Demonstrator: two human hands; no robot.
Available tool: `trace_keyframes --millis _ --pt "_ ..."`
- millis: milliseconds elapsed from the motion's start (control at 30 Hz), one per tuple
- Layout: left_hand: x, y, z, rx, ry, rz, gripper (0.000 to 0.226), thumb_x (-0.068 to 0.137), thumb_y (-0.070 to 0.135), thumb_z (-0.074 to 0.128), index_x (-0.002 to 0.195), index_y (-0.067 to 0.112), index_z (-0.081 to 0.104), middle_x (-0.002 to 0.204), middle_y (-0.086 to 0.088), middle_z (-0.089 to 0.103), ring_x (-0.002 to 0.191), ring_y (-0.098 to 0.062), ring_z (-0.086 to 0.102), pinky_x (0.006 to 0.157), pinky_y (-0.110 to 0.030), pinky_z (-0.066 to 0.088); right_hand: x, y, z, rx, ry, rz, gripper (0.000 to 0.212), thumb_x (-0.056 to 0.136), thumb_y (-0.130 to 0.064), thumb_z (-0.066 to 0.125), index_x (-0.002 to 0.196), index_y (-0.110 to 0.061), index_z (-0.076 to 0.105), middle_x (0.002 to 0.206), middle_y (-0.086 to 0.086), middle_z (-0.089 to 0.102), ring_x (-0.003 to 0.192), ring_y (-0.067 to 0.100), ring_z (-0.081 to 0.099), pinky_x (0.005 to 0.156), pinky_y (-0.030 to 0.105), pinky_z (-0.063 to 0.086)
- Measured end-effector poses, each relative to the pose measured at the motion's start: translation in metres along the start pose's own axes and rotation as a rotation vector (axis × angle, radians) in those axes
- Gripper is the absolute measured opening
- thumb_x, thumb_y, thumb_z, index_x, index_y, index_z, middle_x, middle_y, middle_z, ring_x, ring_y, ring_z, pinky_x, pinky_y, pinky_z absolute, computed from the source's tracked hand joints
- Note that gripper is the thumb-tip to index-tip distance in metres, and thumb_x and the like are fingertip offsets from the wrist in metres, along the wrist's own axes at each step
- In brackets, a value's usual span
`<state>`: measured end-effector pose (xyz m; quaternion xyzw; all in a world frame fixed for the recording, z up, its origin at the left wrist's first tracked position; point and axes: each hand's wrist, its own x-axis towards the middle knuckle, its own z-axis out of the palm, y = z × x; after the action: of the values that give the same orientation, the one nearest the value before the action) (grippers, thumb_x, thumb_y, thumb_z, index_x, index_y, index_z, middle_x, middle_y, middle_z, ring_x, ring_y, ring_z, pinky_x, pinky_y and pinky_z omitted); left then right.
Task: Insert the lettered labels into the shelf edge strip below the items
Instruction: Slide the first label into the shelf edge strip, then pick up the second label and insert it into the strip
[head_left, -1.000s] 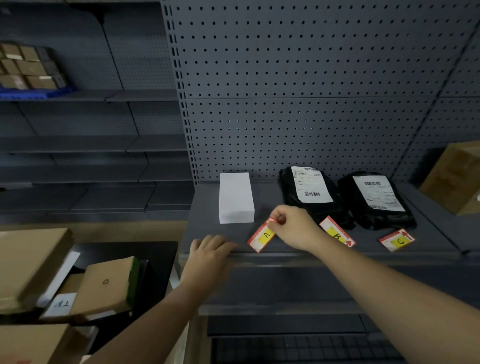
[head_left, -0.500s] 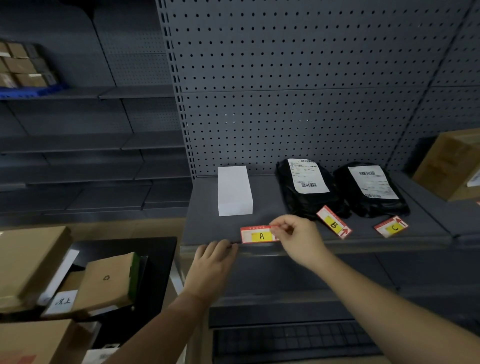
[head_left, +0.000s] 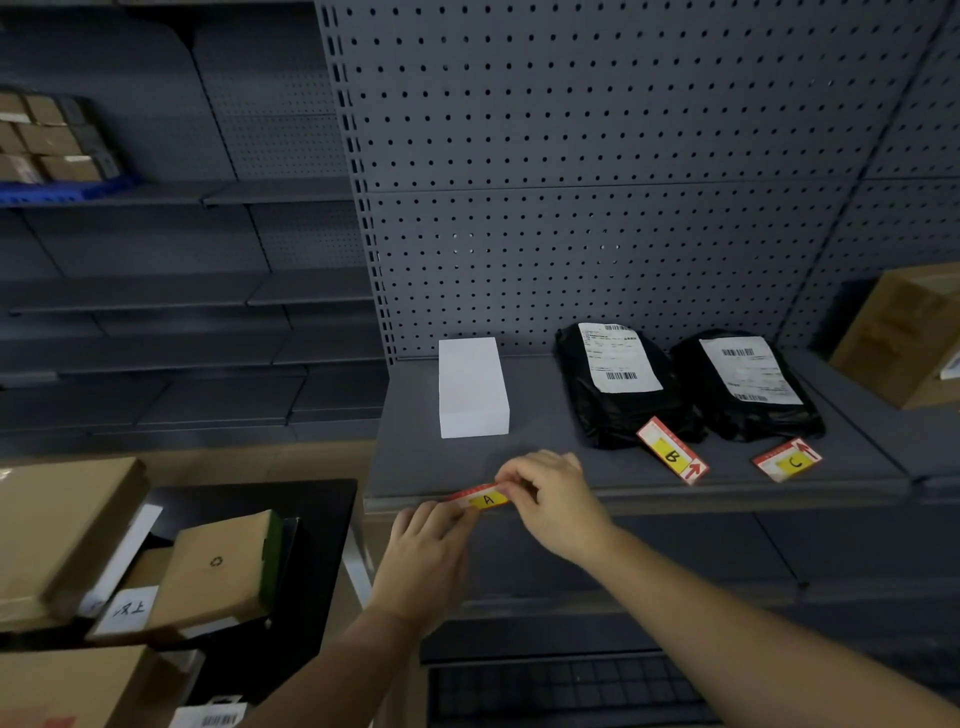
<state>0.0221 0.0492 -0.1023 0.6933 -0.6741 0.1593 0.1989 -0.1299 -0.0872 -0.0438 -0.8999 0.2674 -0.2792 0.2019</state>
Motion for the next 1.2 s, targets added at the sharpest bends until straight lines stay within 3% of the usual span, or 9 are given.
trace_keyframes --millis 433,700,800,900,1033,1200 --pt "0.001 -0.002 -0.002 -0.101 -0.029 -0.022 0.041 0.081 0.021 0.054 0.121 0.021 0.061 0.110 0.003 0.058 0.100 -0.020 0.054 0.086 -0.034 0.038 -0.016 0.011 0.008 -0.176 0.004 0.025 0.009 0.089 -0.026 0.066 0.084 -0.032 0.069 0.101 -0.014 0.043 0.101 0.007 0.039 0.088 0.031 0.023" --pt "0.001 0.002 0.003 -0.081 -0.013 -0.047 0.046 0.081 0.025 0.049 0.125 0.020 0.059 0.117 0.002 0.056 0.107 -0.022 0.052 0.088 -0.035 0.034 -0.032 0.015 -0.005 -0.103 0.060 0.092 0.018 0.092 -0.035 0.059 0.109 -0.033 0.063 0.109 -0.016 0.046 0.105 0.008 0.042 0.094 0.027 0.024" --pt "0.005 0.013 0.006 -0.068 0.039 -0.075 0.047 0.078 0.025 0.048 0.123 0.021 0.062 0.117 0.001 0.057 0.107 -0.023 0.051 0.086 -0.040 0.035 -0.043 0.028 -0.021 -0.100 0.098 0.129 0.018 0.092 -0.033 0.060 0.109 -0.030 0.064 0.109 -0.014 0.050 0.104 0.005 0.042 0.096 0.030 0.028" --pt "0.016 0.035 0.014 -0.072 0.105 0.032 0.044 0.077 0.024 0.056 0.120 0.018 0.064 0.115 -0.001 0.060 0.100 -0.028 0.054 0.082 -0.043 0.038 -0.051 0.053 -0.044 -0.114 0.183 0.186 0.014 0.090 -0.030 0.063 0.103 -0.026 0.067 0.105 -0.012 0.055 0.100 0.005 0.046 0.094 0.035 0.035" --pt "0.043 0.081 0.031 -0.049 0.106 0.267 0.039 0.081 0.021 0.063 0.119 0.015 0.065 0.111 -0.003 0.060 0.095 -0.030 0.056 0.085 -0.044 0.041 -0.058 0.096 -0.082 -0.178 0.293 0.312 0.013 0.087 -0.026 0.066 0.099 -0.021 0.068 0.100 -0.006 0.062 0.097 0.018 0.057 0.087 0.043 0.046" --pt "0.084 0.142 0.054 -0.007 0.094 0.232 0.041 0.086 0.032 0.059 0.125 0.017 0.062 0.117 -0.002 0.060 0.101 -0.026 0.054 0.089 -0.042 0.038 -0.064 0.144 -0.126 -0.223 0.248 0.377 0.019 0.086 -0.029 0.066 0.103 -0.020 0.067 0.100 -0.003 0.061 0.095 0.021 0.058 0.083 0.043 0.050"
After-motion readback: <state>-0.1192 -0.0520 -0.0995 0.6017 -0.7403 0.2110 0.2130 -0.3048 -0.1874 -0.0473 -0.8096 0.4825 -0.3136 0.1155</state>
